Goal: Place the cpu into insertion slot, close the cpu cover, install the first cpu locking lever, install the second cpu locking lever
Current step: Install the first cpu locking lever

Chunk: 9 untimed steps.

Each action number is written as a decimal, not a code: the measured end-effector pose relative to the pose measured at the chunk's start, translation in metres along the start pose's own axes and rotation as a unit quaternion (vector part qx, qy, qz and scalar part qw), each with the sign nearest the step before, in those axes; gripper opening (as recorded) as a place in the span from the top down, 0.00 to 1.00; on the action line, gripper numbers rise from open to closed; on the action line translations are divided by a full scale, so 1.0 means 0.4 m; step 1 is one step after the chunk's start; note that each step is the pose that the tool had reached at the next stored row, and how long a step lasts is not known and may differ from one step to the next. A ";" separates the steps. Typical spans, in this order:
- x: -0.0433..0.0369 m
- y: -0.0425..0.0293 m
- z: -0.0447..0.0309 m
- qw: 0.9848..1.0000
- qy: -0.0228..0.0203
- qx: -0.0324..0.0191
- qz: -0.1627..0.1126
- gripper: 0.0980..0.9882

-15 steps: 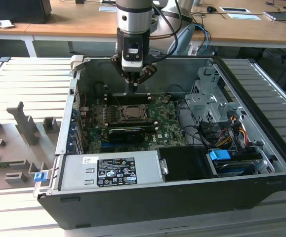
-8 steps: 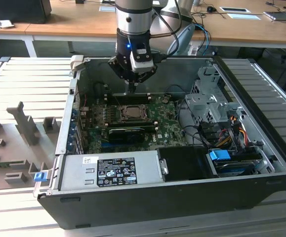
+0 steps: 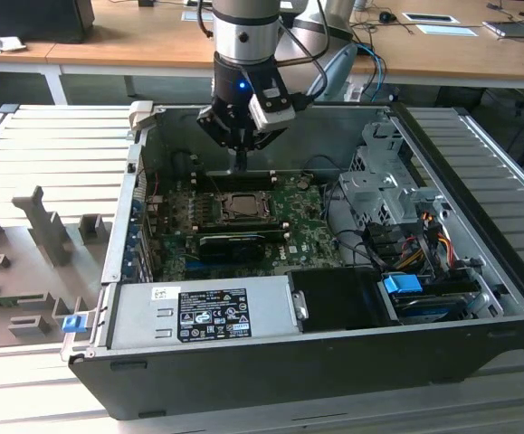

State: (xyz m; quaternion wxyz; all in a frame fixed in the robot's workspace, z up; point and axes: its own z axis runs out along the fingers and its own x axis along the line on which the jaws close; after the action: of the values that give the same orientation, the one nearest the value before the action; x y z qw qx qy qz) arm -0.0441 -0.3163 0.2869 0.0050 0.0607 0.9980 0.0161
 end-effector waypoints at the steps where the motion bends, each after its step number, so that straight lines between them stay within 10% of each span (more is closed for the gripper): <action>1: 0.000 0.000 0.000 1.000 0.000 0.000 -0.009 0.99; 5: 0.000 0.000 0.001 0.999 0.002 0.000 -0.052 0.99; 9: 0.000 0.000 0.003 0.993 0.004 -0.001 -0.118 0.99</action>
State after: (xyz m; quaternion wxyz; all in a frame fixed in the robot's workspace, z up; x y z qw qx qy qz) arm -0.0441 -0.3163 0.2857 0.0031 -0.0573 0.9982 0.0167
